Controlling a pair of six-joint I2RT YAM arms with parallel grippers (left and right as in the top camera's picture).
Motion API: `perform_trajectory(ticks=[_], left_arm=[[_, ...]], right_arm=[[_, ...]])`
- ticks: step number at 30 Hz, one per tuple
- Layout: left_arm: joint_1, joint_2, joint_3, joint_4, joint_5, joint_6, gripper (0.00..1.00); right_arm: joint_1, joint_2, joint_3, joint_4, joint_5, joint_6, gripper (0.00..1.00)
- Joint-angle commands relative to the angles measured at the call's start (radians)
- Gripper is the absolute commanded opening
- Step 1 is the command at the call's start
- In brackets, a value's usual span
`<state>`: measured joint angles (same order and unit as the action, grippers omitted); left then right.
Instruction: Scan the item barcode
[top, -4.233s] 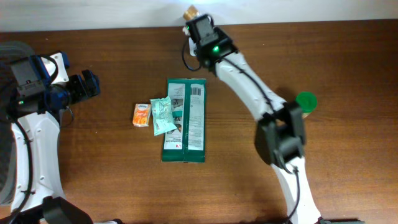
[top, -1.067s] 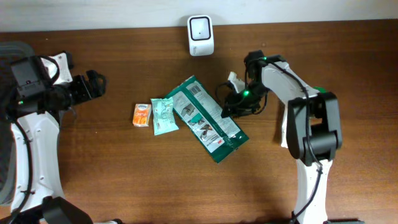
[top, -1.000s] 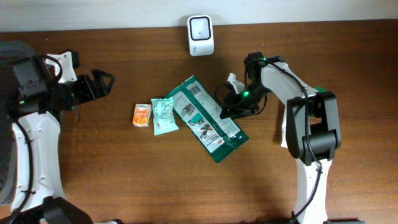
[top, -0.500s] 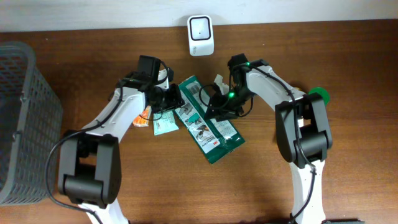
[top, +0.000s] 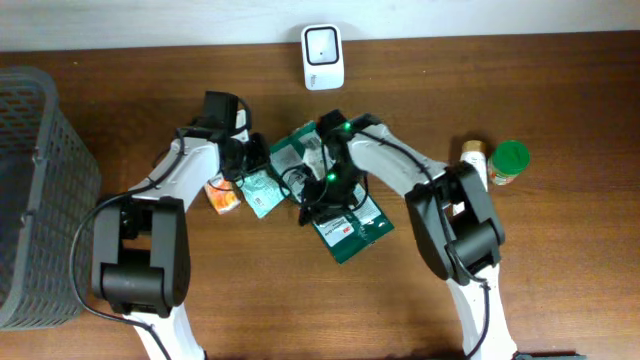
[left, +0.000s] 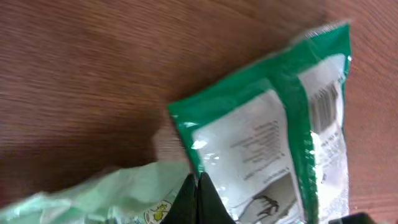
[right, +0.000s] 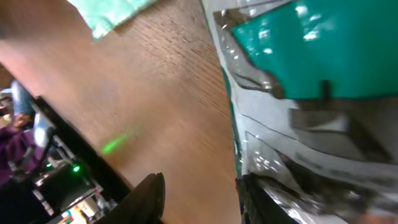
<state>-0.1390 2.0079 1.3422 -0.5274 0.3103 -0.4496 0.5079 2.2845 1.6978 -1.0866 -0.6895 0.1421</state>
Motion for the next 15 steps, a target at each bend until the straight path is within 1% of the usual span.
perform_trajectory(ticks=[1, 3, 6, 7, 8, 9, 12, 15], left_arm=[[0.018, 0.006, 0.013, -0.008, -0.015, 0.029, 0.00], [0.015, 0.006, 0.013, -0.008, -0.014, 0.040, 0.00], [0.005, 0.006, 0.014, -0.002, 0.000, 0.051, 0.00], [-0.005, 0.006, 0.014, 0.006, 0.000, 0.063, 0.00], [-0.021, 0.006, 0.015, 0.019, 0.008, 0.097, 0.00], [-0.039, 0.006, 0.016, 0.023, 0.007, 0.125, 0.00], [-0.103, 0.006, 0.028, 0.051, 0.007, 0.191, 0.00], [-0.129, 0.006, 0.053, 0.056, 0.008, 0.240, 0.00]], right_arm=[[-0.002, -0.020, -0.005, -0.018, 0.146, 0.077, 0.37], [-0.022, -0.020, -0.005, -0.056, 0.201, 0.077, 0.37], [-0.115, -0.020, -0.005, -0.122, 0.371, 0.072, 0.38], [-0.143, -0.020, -0.005, -0.122, 0.416, 0.047, 0.38], [-0.177, -0.020, -0.005, -0.118, 0.476, -0.029, 0.38], [-0.199, -0.020, -0.005, -0.108, 0.510, -0.061, 0.38], [-0.287, -0.027, 0.007, -0.049, 0.544, -0.138, 0.39], [-0.347, -0.051, 0.077, -0.062, 0.517, -0.154, 0.42]])
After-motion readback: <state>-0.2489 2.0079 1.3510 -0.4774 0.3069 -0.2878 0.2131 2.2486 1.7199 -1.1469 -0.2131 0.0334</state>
